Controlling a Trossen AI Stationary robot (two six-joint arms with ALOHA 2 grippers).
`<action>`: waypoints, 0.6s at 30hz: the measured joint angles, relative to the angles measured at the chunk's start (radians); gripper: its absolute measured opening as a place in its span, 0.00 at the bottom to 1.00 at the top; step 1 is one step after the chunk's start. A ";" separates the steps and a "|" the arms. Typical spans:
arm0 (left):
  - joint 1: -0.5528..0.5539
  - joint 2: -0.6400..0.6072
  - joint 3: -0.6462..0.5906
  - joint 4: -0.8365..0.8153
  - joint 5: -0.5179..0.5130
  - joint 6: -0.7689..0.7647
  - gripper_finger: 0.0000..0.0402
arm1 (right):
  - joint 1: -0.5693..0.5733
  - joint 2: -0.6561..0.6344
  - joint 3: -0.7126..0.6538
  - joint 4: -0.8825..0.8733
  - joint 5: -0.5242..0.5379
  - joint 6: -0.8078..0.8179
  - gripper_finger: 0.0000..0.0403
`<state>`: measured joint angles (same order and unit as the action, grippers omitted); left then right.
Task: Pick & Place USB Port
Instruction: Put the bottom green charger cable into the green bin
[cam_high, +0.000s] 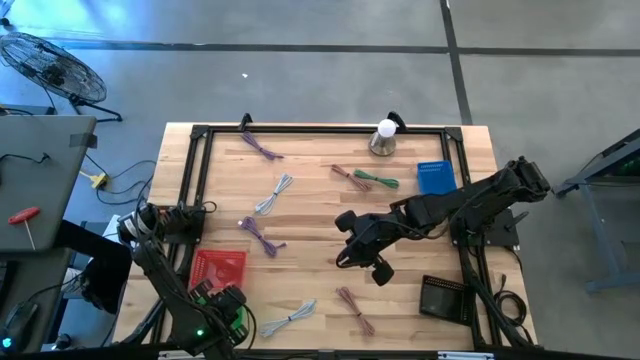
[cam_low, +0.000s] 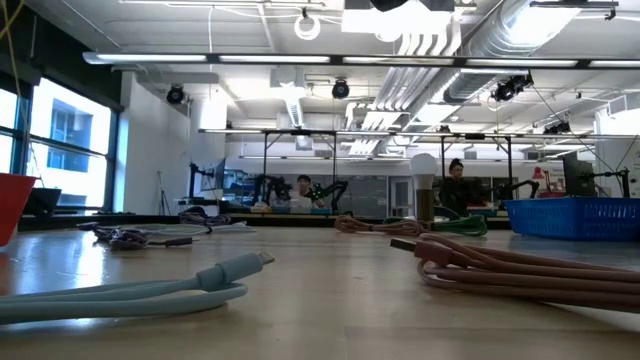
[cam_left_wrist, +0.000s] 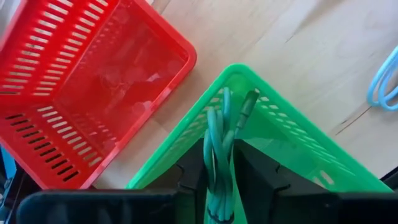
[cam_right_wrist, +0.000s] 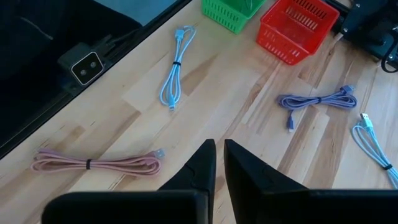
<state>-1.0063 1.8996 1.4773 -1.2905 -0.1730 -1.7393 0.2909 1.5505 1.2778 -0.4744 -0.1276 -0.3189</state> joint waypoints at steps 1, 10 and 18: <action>0.006 0.000 0.000 0.000 0.000 0.000 0.18 | 0.000 0.000 0.000 0.000 0.000 -0.001 0.06; 0.061 -0.053 0.000 -0.037 0.089 0.068 0.18 | 0.021 0.000 0.000 0.003 -0.014 -0.027 0.07; 0.094 -0.134 0.002 0.058 0.007 0.070 0.18 | 0.034 0.000 0.000 -0.018 -0.014 -0.027 0.07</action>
<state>-0.9124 1.7655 1.4792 -1.2321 -0.1657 -1.6694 0.3253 1.5509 1.2778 -0.4921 -0.1420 -0.3457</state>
